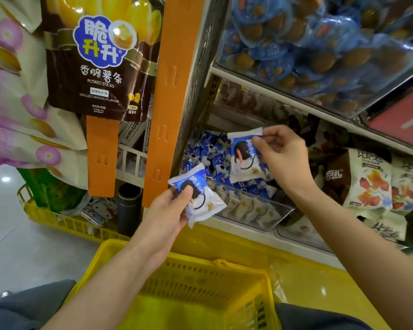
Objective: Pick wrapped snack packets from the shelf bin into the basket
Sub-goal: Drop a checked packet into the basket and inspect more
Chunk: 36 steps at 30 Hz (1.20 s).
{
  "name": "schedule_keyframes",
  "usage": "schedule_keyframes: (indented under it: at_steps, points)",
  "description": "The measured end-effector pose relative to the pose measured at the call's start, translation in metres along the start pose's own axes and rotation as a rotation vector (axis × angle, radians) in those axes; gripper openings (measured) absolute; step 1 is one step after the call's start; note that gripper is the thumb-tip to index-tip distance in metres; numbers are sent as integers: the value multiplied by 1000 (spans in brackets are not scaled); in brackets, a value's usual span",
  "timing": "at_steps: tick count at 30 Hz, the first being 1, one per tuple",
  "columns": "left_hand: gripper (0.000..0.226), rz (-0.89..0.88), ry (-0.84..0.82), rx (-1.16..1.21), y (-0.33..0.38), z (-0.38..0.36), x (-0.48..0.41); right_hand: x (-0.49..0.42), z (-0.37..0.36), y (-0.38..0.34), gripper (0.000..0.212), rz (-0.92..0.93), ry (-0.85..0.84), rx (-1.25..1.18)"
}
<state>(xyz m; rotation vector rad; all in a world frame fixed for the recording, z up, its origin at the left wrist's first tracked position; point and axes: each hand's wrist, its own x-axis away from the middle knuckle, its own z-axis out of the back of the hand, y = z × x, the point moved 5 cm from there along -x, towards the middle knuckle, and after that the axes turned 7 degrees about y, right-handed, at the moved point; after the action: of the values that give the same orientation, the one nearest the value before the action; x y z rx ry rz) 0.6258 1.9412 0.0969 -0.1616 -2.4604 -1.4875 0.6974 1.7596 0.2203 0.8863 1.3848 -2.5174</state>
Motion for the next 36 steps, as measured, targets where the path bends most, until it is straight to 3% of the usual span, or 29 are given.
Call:
schedule_keyframes:
  at_steps: [5, 12, 16, 20, 22, 29, 33, 36]
  points:
    - [19, -75, -62, -31, 3, -2, 5, 39, -18, 0, 11, -154, -222, 17]
    - [49, 132, -278, 281, -7, -9, 14, 77, -43, 0, 10, -273, -395, -48]
    - [51, 199, -312, 283, -10, -11, 16, 86, -46, -2, 13, -385, -463, -159]
    - [47, 173, -259, 237, -12, -9, 11, 96, -44, -6, 22, -354, -582, -173]
    - [48, 143, -194, 185, -13, -7, 8, 99, -43, -7, 29, -341, -589, -159]
    - [69, 51, 22, 26, -13, 1, 7, 113, -49, -2, 21, -310, -577, -11]
    - [47, 89, -74, 148, -9, -5, 8, 106, -44, -2, 21, -305, -468, -28]
    - [29, 34, -42, 154, -6, -4, 7, 97, -35, -3, 22, -313, -388, -90]
